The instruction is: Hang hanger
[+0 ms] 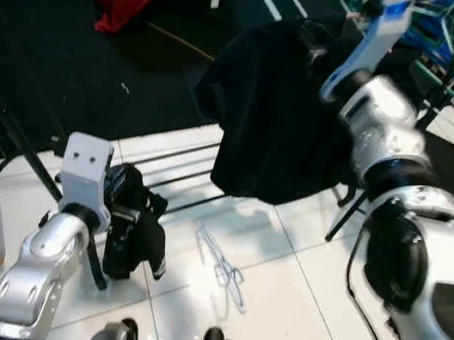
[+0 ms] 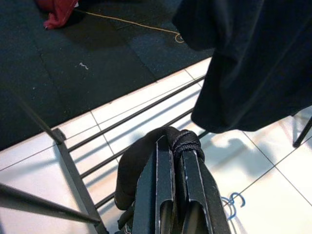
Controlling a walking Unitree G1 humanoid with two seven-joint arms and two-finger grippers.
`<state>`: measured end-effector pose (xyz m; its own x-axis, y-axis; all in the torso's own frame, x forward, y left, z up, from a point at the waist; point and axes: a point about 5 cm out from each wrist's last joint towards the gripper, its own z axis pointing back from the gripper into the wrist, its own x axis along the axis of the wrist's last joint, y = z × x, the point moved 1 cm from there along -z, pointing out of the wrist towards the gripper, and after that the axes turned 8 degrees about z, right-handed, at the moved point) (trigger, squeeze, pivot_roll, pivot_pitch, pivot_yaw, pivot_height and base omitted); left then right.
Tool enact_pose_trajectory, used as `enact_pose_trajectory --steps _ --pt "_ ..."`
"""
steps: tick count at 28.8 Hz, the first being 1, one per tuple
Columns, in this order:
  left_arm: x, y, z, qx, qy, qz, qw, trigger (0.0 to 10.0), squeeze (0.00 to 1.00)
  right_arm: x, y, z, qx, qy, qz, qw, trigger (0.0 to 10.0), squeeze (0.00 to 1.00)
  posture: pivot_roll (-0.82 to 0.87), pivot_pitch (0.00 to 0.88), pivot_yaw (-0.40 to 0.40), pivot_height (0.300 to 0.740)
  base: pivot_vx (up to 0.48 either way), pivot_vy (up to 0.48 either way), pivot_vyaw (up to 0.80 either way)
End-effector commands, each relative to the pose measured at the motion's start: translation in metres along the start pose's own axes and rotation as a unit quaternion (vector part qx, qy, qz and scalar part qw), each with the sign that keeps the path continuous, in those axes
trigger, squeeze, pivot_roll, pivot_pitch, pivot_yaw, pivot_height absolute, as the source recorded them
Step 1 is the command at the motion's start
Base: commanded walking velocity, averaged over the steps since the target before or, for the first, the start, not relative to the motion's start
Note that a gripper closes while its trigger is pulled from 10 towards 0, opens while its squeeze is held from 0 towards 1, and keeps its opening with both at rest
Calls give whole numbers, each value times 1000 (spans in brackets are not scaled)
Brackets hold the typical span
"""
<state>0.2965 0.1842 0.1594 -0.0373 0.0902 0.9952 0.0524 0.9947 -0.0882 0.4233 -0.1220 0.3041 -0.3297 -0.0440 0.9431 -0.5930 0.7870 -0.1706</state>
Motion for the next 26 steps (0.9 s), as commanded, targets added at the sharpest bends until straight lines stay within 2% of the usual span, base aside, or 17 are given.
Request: enact_pose_trajectory --steps 1,2,3,6,7,8,9,10,12,13,14,15,17,21,22,26 --pt "-5 4 3 7 5 -14 1000 10000 0 -9 5 3 19 -3 -8 1000 10000 0 -16 243 -49 740 0 0 0" --pt "-7 6 3 13 6 -12 1000 10000 0 -41 21 12 43 15 -34 998 10000 0 -16 230 -43 740 0 0 0" --pt "-11 11 3 21 9 -13 1000 10000 0 -81 41 29 52 40 -68 996 10000 0 -18 196 -26 740 0 0 0" --pt "-11 11 3 21 9 -13 1000 10000 0 -81 41 29 52 40 -68 996 10000 0 -18 196 -26 740 0 0 0" --pt "-17 14 2 26 16 -10 999 10000 0 -117 62 50 48 68 -99 992 10000 0 -22 179 -18 740 0 0 0" --pt "-17 14 2 26 16 -10 999 10000 0 -117 62 50 48 68 -99 992 10000 0 -22 179 -18 740 0 0 0" --pt "-28 15 2 23 34 -10 999 10000 0 -149 78 72 18 107 -111 988 10000 0 -36 148 3 740 0 0 0" --pt "-28 15 2 23 34 -10 999 10000 0 -149 78 72 18 107 -111 988 10000 0 -36 148 3 740 0 0 0" --pt "-50 13 2 16 71 -11 997 10000 0 -195 93 112 -78 190 -113 972 10000 0 -45 108 3 740 0 0 0" --pt "-50 13 2 16 71 -11 997 10000 0 -195 93 112 -78 190 -113 972 10000 0 -45 108 3 740 0 0 0" --pt "-57 10 2 14 81 -12 997 10000 0 -209 98 130 -119 211 -115 963 10000 0 -41 97 -4 740 0 0 0" --pt "-61 8 2 14 85 -13 996 10000 0 -215 100 141 -142 221 -118 958 10000 0 -39 94 -6 740 0 0 0" --pt "-78 8 7 16 103 -31 994 10000 0 -228 108 161 -162 246 -104 950 10000 0 -19 71 -22 740 0 0 0" --pt "-91 10 11 19 116 -41 992 10000 0 -231 114 171 -162 259 -85 948 10000 0 -17 69 -22 740 0 0 0" --pt "-96 16 15 36 122 -37 991 10000 0 -231 114 173 -171 264 -68 947 10000 0 -12 66 -24 740 0 0 0" --pt "-92 35 16 87 101 0 991 10000 0 -228 111 174 -225 262 -74 935 10000 0 0 56 -25 740 0 0 0"
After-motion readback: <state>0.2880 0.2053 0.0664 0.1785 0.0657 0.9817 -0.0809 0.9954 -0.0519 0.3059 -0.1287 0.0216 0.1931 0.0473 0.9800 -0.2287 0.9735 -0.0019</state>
